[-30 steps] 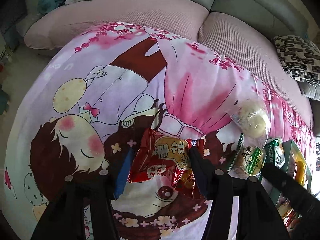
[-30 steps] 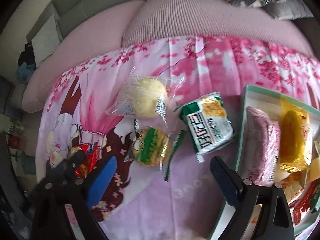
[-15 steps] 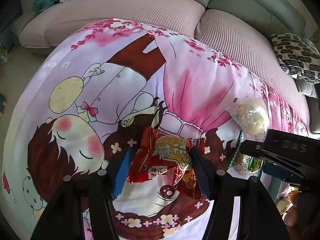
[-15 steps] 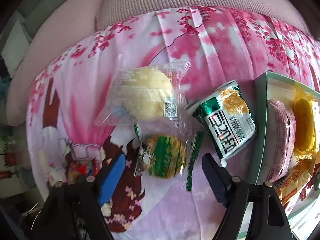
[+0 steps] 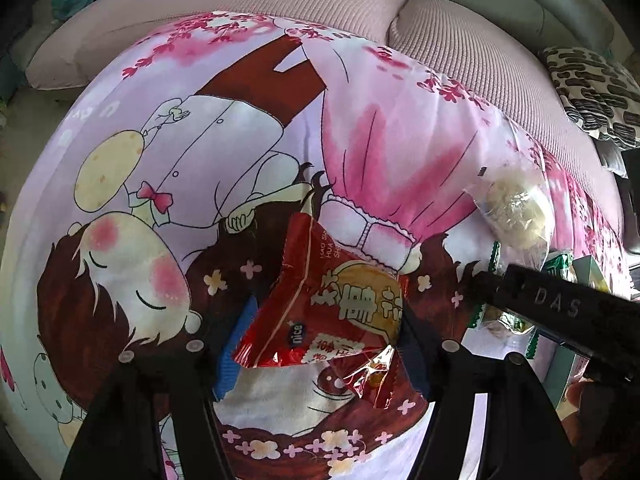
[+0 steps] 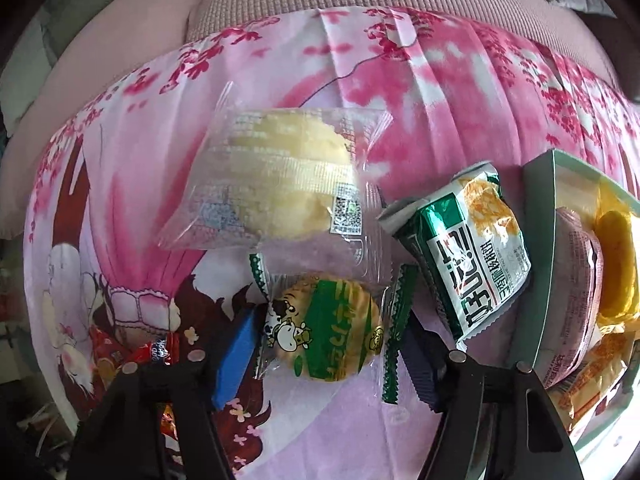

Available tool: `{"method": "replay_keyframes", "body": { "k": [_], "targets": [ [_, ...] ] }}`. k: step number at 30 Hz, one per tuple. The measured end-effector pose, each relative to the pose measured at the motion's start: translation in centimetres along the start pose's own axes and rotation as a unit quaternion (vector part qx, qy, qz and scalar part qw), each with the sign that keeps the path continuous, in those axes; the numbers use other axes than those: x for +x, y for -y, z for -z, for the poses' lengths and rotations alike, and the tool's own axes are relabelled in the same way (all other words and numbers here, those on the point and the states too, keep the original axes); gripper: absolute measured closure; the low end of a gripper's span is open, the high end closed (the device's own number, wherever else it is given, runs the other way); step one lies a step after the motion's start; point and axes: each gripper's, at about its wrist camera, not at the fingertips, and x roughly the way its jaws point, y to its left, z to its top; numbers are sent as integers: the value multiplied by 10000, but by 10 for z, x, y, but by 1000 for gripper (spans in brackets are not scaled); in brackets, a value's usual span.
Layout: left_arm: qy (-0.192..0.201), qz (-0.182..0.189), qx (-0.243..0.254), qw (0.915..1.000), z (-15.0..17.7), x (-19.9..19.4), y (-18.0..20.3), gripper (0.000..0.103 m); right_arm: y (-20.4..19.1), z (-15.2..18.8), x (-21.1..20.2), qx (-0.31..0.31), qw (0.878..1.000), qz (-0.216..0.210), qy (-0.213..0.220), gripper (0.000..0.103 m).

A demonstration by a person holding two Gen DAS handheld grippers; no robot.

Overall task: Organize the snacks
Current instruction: 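Grasp the cow-print cookie packet with the right gripper while the left holds the red bag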

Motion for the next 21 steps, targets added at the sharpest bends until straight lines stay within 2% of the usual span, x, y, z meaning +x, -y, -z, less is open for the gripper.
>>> {"method": "replay_keyframes", "body": {
  "k": [4,8,18,21],
  "targets": [
    [27,32,-26,10000,0,1,0,34,-9,8,0,-263,9994,100,190,32],
    [-1,47,-3,10000,0,2,-1,34,-9,15,-1,-303,9990,-42,325,31],
    [-64,577,-321,9978,-4,0,-21,34,-10,31,1,-679,9959,-26,597,31],
    [-64,556,-306,9980,-4,0,-19,34,-5,33,-4,-772,9950,-38,627,31]
  ]
}}
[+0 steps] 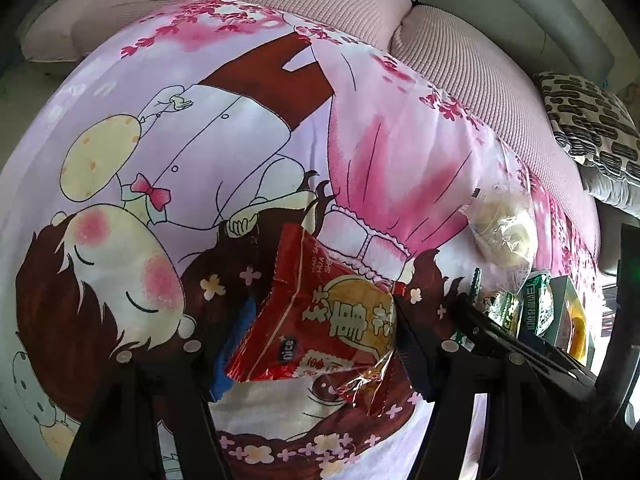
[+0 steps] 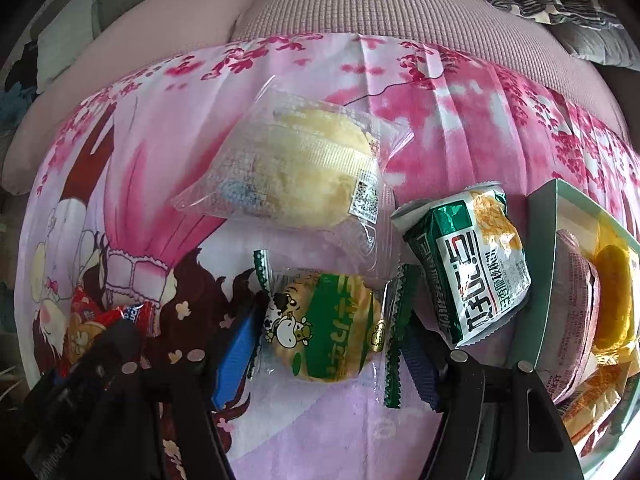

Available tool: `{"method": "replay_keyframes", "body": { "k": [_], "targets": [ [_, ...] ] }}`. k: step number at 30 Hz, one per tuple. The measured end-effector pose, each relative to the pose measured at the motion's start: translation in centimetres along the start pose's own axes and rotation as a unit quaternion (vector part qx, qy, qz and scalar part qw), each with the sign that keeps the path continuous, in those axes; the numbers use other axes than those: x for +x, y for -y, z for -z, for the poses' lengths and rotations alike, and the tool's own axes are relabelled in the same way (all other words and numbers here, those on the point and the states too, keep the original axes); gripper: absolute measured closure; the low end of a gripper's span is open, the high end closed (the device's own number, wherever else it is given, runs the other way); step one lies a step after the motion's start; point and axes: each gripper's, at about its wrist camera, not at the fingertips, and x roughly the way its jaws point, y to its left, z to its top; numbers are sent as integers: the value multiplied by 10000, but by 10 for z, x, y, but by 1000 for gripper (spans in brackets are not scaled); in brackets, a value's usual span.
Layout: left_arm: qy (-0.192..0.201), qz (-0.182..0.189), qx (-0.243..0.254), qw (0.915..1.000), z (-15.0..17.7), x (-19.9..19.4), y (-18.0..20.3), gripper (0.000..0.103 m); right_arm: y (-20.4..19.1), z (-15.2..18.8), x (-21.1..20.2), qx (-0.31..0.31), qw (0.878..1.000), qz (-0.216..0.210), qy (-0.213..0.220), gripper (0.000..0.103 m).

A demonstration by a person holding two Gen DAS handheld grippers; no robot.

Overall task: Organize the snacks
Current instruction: 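Grasp the cow-print cookie packet with the right gripper while the left holds the red bag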

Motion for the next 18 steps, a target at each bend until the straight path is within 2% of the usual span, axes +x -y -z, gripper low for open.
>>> {"method": "replay_keyframes", "body": {
  "k": [1,7,10,12,18],
  "targets": [
    [12,-2,24,10000,0,0,2,34,0,1,-1,-247,9997,-63,-13,31],
    [38,-78,99,9999,0,1,5,34,-2,15,-4,-485,9986,-66,178,33],
    [63,-124,99,9999,-4,5,10,36,-1,23,-6,-525,9981,-34,316,37],
    [80,-212,97,9997,-3,4,10,41,1,30,-8,-524,9978,-39,412,40],
    [101,-285,159,9994,3,2,17,44,11,50,-15,-421,9974,-109,572,45]
  ]
}}
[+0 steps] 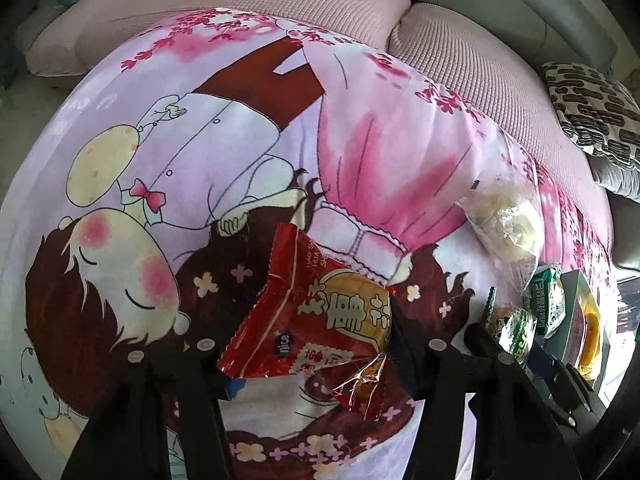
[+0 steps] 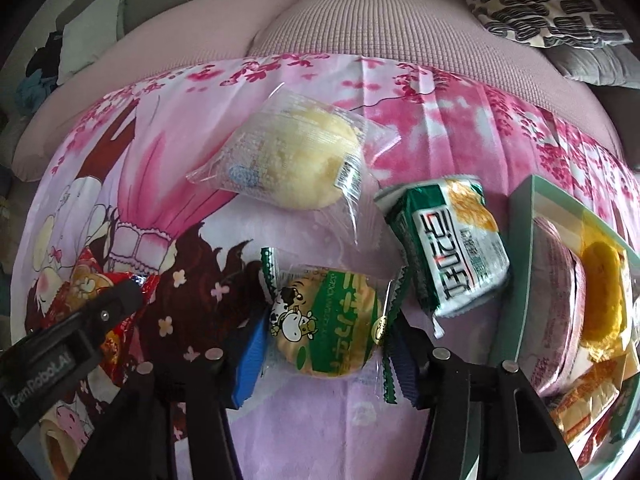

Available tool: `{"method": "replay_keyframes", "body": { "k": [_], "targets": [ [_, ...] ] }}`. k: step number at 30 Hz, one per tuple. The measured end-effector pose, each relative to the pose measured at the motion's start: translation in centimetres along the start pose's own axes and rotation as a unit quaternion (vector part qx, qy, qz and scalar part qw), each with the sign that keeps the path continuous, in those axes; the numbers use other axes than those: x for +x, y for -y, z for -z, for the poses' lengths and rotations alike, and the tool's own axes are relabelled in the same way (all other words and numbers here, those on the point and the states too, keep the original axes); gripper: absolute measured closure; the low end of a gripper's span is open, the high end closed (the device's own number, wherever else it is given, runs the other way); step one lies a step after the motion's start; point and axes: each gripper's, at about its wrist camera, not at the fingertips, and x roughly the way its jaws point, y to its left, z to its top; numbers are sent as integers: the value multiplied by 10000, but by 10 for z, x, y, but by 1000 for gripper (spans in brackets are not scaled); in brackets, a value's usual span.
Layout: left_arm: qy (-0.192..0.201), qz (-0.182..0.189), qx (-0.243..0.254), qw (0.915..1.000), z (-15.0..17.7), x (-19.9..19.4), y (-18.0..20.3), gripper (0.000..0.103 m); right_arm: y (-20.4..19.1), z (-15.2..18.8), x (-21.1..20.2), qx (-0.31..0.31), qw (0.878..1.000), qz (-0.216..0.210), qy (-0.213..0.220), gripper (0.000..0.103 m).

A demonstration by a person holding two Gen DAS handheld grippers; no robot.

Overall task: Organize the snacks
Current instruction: 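Carry the red bag and cookie packet to the tray and open both grippers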

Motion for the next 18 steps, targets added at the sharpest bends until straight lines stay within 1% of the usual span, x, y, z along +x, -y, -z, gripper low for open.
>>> {"method": "replay_keyframes", "body": {
  "k": [7,14,18],
  "targets": [
    [89,86,29,9999,-4,-9,7,45,23,27,-20,337,9991,-202,169,45],
    [180,175,134,9996,-5,-21,20,45,47,45,-39,591,9975,-174,357,46],
    [269,201,234,9992,-4,-30,30,45,60,53,-57,626,9959,-247,603,46]
  ]
}}
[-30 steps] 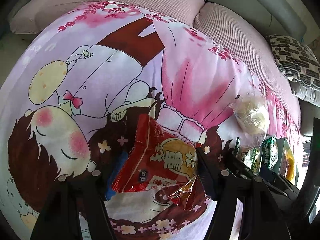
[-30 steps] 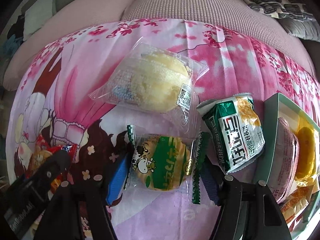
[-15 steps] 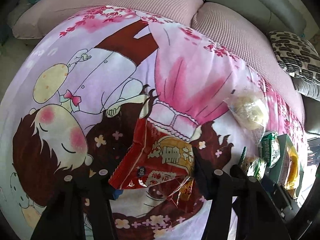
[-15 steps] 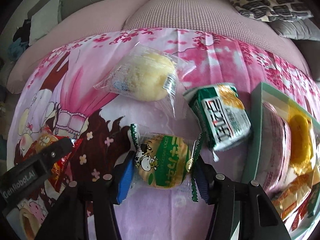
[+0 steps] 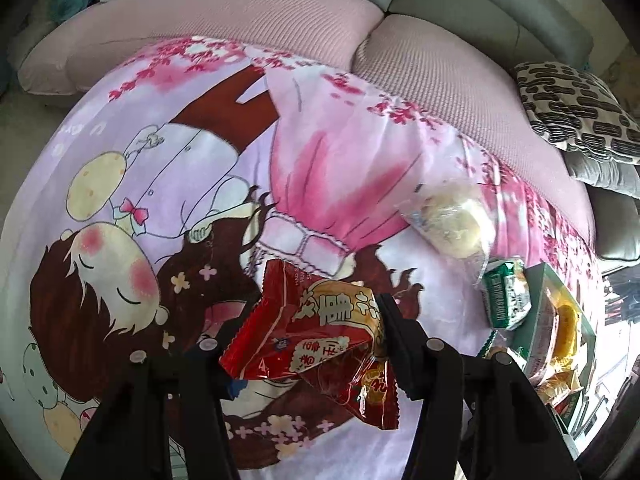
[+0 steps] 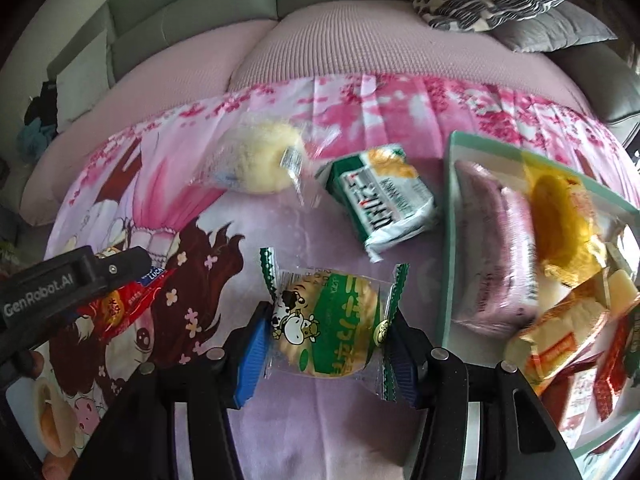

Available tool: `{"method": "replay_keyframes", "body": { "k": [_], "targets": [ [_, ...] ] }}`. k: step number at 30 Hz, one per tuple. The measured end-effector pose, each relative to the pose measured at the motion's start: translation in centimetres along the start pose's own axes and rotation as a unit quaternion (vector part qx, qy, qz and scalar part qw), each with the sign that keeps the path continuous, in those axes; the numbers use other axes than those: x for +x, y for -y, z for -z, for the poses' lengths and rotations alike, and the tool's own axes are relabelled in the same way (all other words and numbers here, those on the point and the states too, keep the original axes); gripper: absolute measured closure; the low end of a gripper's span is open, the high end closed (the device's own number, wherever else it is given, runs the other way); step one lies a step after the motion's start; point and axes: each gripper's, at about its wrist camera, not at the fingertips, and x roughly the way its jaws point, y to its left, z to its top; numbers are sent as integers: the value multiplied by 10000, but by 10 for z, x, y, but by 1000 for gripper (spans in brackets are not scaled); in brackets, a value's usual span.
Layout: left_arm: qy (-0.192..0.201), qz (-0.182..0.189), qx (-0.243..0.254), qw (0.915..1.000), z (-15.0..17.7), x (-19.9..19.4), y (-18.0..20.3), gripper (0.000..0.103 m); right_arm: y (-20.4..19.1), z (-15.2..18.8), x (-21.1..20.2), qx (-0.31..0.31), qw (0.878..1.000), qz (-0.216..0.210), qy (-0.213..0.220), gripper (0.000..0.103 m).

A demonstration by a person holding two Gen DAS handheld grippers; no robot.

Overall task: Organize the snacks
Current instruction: 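Carry the red bag and cookie packet to the tray and open both grippers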

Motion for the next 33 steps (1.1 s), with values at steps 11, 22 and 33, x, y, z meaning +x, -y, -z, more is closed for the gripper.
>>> {"method": "replay_keyframes", "body": {
  "k": [11,22,33],
  "targets": [
    [216,174,313,9991,3,-24,34,45,25,-16,-37,195,9986,-71,491,46],
    [352,712,1157,9901,21,-40,115,48,127,-16,-67,1281,9873,499,794,45],
    [187,659,1965,9781,45,-26,176,51,199,-2,-64,2070,9736,744,611,45]
  ]
}}
